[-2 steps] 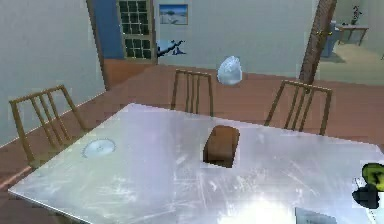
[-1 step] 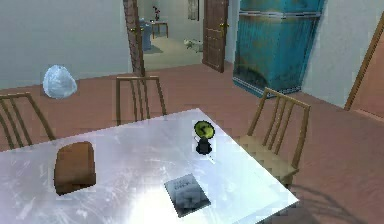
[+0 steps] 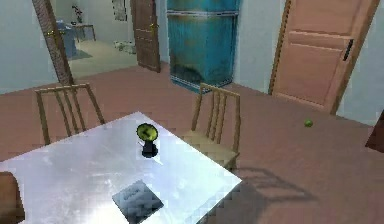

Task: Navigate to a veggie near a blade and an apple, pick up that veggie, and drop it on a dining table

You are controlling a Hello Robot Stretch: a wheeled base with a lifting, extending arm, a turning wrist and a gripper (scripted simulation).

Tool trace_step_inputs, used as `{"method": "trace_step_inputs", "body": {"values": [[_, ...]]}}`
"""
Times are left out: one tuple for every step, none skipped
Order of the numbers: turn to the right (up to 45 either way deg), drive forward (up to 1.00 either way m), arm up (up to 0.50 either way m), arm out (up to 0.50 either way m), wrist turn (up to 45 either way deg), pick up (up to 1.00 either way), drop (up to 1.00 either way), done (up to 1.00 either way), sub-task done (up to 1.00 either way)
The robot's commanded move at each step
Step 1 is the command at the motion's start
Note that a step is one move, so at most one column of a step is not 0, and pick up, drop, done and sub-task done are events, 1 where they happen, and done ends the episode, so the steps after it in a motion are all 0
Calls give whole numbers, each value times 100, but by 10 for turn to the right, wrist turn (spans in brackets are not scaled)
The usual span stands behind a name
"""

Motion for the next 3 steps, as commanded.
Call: {"method": "trace_step_inputs", "body": {"values": [[0, 10, 0, 0, 0, 0, 0, 0, 0], [450, 0, 0, 0, 0, 0, 0, 0, 0], [450, 0, 0, 0, 0, 0, 0, 0, 0]]}}
